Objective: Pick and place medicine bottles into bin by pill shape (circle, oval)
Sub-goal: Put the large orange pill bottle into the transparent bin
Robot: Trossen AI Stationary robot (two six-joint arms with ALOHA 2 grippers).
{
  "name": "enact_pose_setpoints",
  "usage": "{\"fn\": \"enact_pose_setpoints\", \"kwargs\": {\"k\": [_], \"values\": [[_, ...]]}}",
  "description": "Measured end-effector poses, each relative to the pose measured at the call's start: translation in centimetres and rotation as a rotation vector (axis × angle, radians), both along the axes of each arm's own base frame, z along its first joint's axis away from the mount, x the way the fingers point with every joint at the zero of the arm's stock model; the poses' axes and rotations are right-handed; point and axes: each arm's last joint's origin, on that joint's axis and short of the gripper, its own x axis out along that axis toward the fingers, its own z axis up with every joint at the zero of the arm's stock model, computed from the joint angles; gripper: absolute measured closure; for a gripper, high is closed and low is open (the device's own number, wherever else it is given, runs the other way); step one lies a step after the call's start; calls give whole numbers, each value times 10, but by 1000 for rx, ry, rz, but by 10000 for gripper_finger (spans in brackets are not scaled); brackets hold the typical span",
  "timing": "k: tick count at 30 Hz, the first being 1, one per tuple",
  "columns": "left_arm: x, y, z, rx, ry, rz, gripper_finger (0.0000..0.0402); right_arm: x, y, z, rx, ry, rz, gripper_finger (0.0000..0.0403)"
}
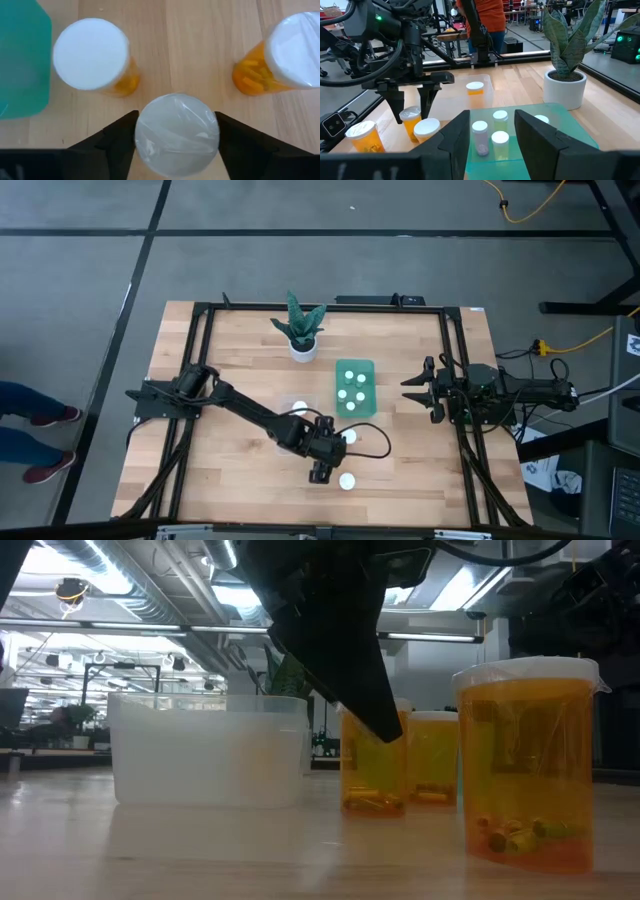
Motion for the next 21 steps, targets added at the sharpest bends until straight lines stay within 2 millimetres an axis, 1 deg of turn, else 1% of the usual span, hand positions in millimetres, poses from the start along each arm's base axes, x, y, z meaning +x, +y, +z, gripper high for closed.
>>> {"fn": "enact_pose_setpoints", "kwargs": {"k": [2, 4, 6, 10, 12, 15, 17, 21], "values": [[-1, -3, 1, -1, -1, -6, 177, 0, 0, 0, 0, 0, 0, 247], [0, -7, 9, -8, -19, -6, 193, 0, 0, 0, 0, 0, 0, 247], [3, -12, 26, -20, -64, -17, 203, 0, 0, 0, 0, 0, 0, 247], [-3, -18, 67, 14, -77, -19, 208, 0, 0, 0, 0, 0, 0, 247], [-14, -20, 83, 72, -26, -15, 208, 0, 0, 0, 0, -1, 0, 247], [-32, -21, 107, 132, 2, -17, 208, 0, 0, 0, 0, -3, 0, 247], [-44, -20, 120, 138, 15, -23, 208, 0, 0, 0, 0, -2, 0, 247], [-72, -17, 141, 134, 46, -6, 208, 0, 0, 0, 0, -3, 0, 247]]}}
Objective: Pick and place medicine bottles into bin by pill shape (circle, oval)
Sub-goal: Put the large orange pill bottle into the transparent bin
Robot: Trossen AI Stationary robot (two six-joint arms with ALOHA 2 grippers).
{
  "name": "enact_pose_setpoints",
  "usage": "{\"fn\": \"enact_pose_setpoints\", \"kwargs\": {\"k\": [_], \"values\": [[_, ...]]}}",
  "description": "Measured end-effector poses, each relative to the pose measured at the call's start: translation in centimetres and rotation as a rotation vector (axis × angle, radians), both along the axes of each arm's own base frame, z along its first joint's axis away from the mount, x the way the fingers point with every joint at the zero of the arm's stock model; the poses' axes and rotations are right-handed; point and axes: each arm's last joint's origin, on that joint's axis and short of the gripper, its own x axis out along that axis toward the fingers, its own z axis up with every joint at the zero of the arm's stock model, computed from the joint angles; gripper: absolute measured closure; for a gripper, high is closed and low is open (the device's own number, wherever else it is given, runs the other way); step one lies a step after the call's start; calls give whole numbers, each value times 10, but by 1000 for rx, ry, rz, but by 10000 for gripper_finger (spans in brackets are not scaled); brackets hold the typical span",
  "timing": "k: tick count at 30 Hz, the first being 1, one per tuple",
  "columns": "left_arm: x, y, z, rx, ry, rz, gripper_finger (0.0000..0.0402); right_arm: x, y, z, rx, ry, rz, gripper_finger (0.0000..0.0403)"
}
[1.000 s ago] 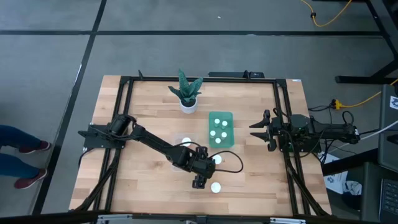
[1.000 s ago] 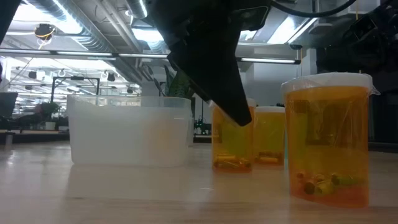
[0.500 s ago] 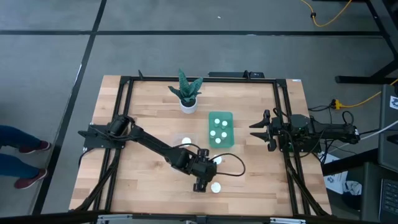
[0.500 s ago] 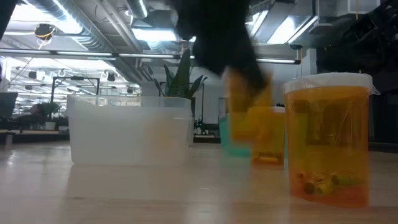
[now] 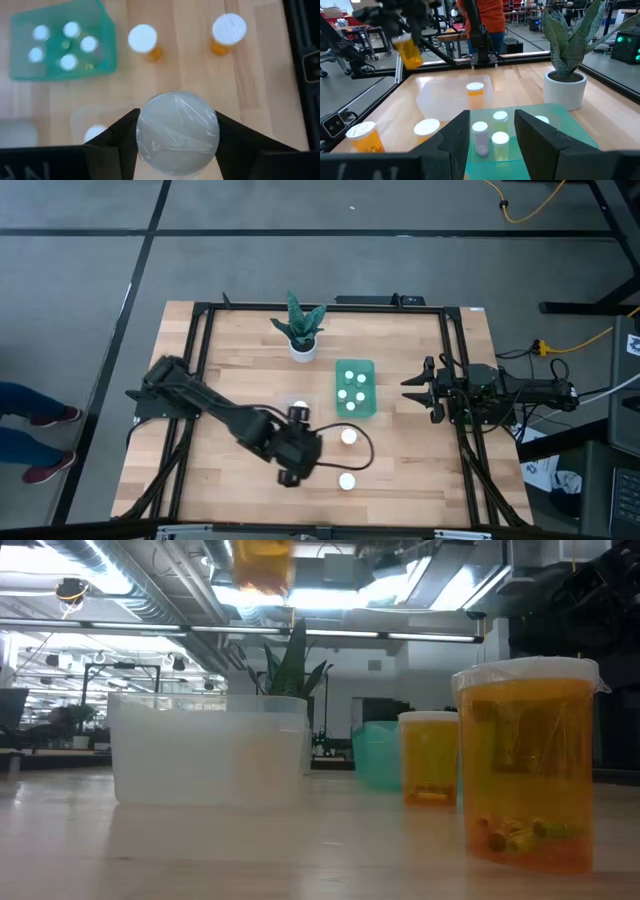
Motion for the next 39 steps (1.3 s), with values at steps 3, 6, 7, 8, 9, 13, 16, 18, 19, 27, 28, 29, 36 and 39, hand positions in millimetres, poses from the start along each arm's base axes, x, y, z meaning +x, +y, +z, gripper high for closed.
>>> {"fn": "enact_pose_setpoints", "kwargs": {"k": [3, 6, 7, 8, 9, 13, 16, 18, 19, 27, 28, 29, 36, 39], "values": [[-20, 8, 10, 15, -10, 45, 208, 0, 0, 0, 0, 2, 0, 247], [-35, 20, 5, 7, -15, 100, 208, 0, 0, 0, 0, 1, -1, 247], [-40, 24, 0, 1, -13, 121, 208, 0, 0, 0, 0, 2, 0, 247], [-43, 29, -6, -6, -13, 142, 208, 0, 0, 0, 0, 1, 0, 247], [-46, 34, -14, -10, -15, 159, 208, 0, 0, 0, 0, 0, 0, 247], [-47, 54, -52, -61, -30, 193, 208, 0, 0, 0, 0, 1, 0, 247], [-47, 71, -79, -120, 7, 210, 208, 0, 0, 0, 0, 1, -1, 247], [-46, 81, -94, -151, 21, 231, 208, 0, 0, 0, 0, 1, 0, 247], [-47, 85, -100, -163, 26, 238, 208, 0, 0, 0, 0, 1, 0, 247], [-46, 107, -123, -183, -1, 285, 208, 0, 0, 0, 0, 2, 0, 247], [-47, 109, -124, -177, 0, 293, 208, 0, 0, 0, 0, 2, 0, 247], [-46, 110, -124, -170, -2, 299, 208, 0, 0, 0, 0, 2, 0, 247], [-46, 111, -124, -164, -1, 304, 200, 0, 0, 0, 0, 2, 0, 247], [-48, 110, -125, -159, 13, 298, 188, 0, 0, 0, 0, 2, 0, 247]]}}
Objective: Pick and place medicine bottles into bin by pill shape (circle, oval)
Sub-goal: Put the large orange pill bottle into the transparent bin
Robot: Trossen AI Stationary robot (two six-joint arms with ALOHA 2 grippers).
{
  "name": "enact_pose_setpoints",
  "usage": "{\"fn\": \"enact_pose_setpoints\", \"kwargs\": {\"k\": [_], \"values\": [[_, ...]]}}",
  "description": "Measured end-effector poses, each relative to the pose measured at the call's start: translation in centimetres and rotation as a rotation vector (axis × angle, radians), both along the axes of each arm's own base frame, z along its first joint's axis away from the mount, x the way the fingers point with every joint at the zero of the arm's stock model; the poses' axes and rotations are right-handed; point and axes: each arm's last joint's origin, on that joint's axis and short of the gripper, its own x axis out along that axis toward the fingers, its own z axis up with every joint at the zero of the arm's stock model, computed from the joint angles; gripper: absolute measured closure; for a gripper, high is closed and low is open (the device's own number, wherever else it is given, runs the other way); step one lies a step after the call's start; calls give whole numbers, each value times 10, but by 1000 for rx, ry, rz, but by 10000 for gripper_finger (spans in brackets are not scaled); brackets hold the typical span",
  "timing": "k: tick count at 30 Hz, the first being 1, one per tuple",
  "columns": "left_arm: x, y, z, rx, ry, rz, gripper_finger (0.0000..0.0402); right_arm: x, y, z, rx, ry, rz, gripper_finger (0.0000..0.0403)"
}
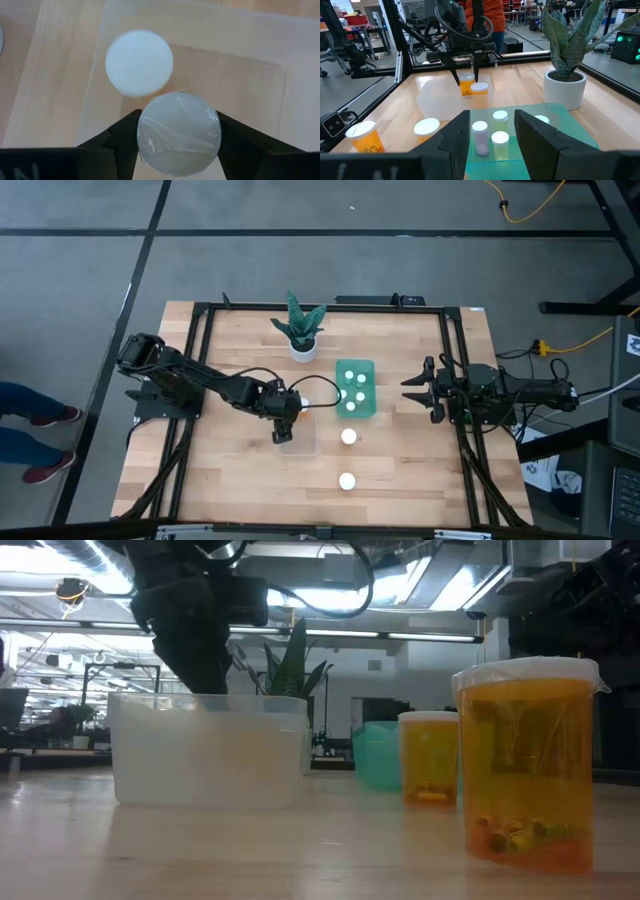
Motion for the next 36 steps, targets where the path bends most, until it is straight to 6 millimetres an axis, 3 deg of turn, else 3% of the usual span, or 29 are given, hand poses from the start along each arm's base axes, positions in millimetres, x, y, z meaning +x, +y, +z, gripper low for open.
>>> {"fn": "enact_pose_setpoints", "kwargs": {"k": [14, 24, 29, 36], "values": [[-3, -3, 0, 25, 30, -32, 133, 0, 0, 0, 0, 0, 0, 247], [18, -8, 44, 23, -79, -91, 133, 0, 0, 0, 0, 0, 0, 247], [38, -20, 72, -55, -327, -92, 133, 0, 0, 0, 0, 0, 0, 247], [59, -48, 107, -35, -792, -295, 133, 0, 0, 0, 0, 0, 0, 247]]}}
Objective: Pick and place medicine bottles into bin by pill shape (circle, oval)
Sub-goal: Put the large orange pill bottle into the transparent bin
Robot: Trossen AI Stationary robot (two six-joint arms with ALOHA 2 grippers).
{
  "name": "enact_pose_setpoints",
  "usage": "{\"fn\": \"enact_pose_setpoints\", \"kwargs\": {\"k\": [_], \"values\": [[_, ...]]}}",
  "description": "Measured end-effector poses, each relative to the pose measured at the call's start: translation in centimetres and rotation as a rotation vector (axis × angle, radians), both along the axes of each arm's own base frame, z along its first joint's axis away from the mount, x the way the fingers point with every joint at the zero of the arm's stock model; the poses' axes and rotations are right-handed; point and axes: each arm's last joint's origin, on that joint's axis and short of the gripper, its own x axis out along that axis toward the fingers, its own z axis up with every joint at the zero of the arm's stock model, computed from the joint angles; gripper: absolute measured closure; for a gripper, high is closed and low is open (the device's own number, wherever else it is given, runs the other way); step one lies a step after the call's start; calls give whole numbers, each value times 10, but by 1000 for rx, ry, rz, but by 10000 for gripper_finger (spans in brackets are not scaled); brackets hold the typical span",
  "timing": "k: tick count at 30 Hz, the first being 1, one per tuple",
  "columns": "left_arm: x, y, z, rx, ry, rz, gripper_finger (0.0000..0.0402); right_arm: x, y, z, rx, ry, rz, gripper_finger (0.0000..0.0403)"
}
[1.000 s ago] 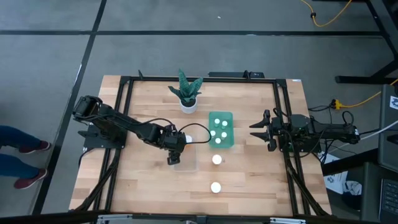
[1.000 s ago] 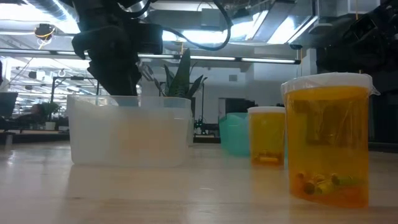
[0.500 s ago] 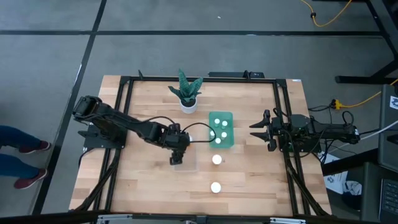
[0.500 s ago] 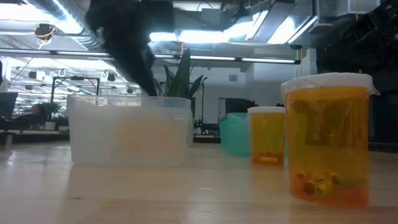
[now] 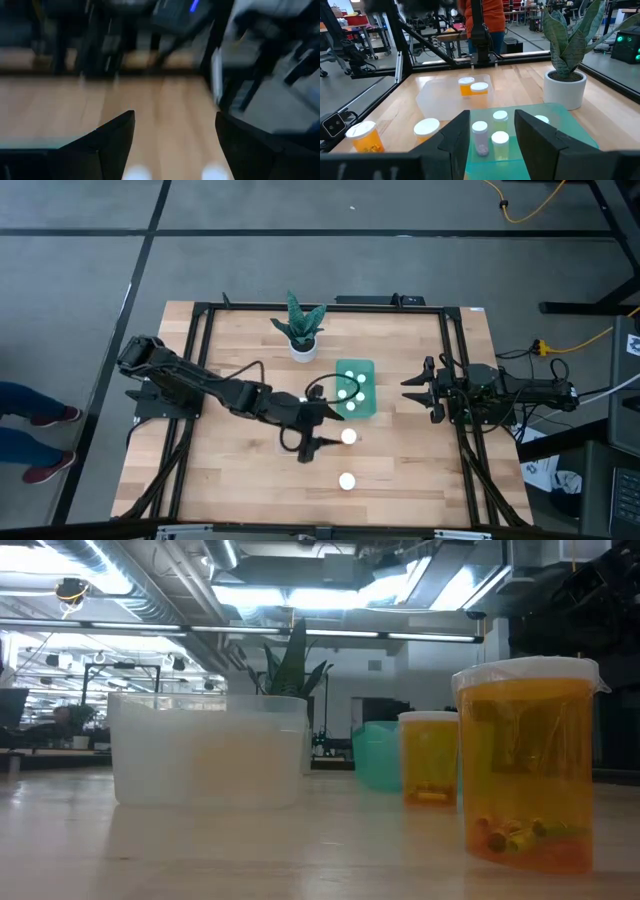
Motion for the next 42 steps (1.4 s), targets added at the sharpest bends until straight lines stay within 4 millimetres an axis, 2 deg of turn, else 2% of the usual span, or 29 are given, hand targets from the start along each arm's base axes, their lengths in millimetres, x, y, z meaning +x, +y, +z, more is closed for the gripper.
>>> {"fn": "enact_pose_setpoints", "kwargs": {"k": [2, 5, 7, 11, 13, 19, 23, 28, 34, 42], "values": [[5, -6, 4, 16, -97, -26, 133, 0, 0, 0, 0, 0, 0, 247], [11, -10, 3, 16, -134, -31, 133, 0, 0, 0, 0, 0, 0, 247], [14, -9, -1, 16, -95, -25, 134, 0, 0, 0, 0, -2, 1, 247], [36, -12, -3, 11, -81, -24, 139, 0, 0, 0, 0, -4, 1, 247], [53, -15, -4, 14, -79, -55, 143, 0, 0, 0, -1, 0, -1, 247], [97, -21, -25, 104, 57, -74, 149, 0, 0, 0, 0, 1, 10, 247], [114, -23, -51, 135, 174, -70, 147, 0, 0, 0, 0, 1, 10, 247], [118, -25, -77, 176, 268, -69, 150, 0, 0, 0, 1, -1, 10, 247], [115, -23, -79, 251, 305, -38, 150, 0, 0, 0, 1, -1, 10, 247], [113, -26, -76, 238, 308, -22, 144, 0, 0, 0, 0, -1, 9, 247]]}}
